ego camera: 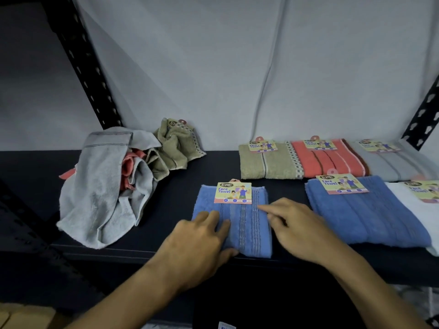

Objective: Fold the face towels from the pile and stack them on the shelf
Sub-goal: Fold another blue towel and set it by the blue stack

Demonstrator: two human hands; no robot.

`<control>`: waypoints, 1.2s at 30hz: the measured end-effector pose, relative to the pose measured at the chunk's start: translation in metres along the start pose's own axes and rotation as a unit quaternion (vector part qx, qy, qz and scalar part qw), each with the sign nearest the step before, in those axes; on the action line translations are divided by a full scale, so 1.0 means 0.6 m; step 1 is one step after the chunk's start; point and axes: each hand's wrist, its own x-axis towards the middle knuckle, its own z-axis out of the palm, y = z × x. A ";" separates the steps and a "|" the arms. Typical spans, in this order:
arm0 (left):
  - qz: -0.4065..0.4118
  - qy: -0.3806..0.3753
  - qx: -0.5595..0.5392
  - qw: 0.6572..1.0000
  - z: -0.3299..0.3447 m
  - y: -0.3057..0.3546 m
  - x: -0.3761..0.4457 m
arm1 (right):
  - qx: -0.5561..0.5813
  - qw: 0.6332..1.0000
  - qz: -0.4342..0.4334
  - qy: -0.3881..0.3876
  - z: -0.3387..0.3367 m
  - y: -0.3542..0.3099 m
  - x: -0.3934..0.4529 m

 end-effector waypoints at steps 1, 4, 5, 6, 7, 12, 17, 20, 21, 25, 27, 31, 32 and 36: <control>-0.010 -0.004 -0.001 1.000 0.001 0.007 0.003 | -0.021 1.000 0.007 -0.005 0.001 -0.005 -0.004; -0.033 -0.030 -0.013 0.999 -0.002 0.014 0.006 | -0.074 0.997 0.006 -0.002 0.006 -0.014 -0.011; -0.053 -0.039 -0.030 0.997 -0.007 0.010 0.006 | -0.073 0.997 0.007 -0.003 0.007 -0.015 -0.011; -0.086 -0.048 -0.049 0.994 -0.015 0.004 0.007 | -0.064 0.998 0.014 -0.003 0.007 -0.016 -0.011; -0.131 -0.059 -0.065 0.987 -0.024 -0.002 0.009 | -0.051 0.998 0.029 0.002 0.007 -0.018 -0.010; -0.382 -0.141 -0.076 0.910 -0.027 -0.018 0.043 | -0.039 0.980 0.190 0.038 0.020 -0.044 0.008; -0.506 -0.204 -0.192 0.816 -0.006 -0.013 0.073 | -0.011 0.969 0.242 0.041 0.035 -0.065 0.031; -0.542 -0.166 -0.227 0.791 0.001 0.002 0.080 | 0.009 0.963 0.264 0.057 0.039 -0.069 0.040; -0.542 -0.142 -0.229 0.796 0.003 0.009 0.080 | 0.017 0.962 0.267 0.060 0.040 -0.070 0.042; -0.532 -0.025 -0.246 0.810 0.004 0.038 0.071 | 0.027 0.966 0.245 0.075 0.045 -0.071 0.039; -0.529 0.022 -0.262 0.807 0.000 0.048 0.071 | 0.061 0.965 0.234 0.100 0.042 -0.065 0.032; -0.505 0.089 -0.300 0.805 -0.016 0.075 0.095 | 0.129 0.951 0.228 0.163 0.015 -0.033 0.012; -0.495 0.097 -0.313 0.804 -0.021 0.085 0.106 | 0.130 0.948 0.226 0.183 0.002 -0.020 0.006; -0.447 0.109 -0.384 0.801 -0.034 0.132 0.171 | 0.116 0.936 0.215 0.253 -0.066 0.044 -0.020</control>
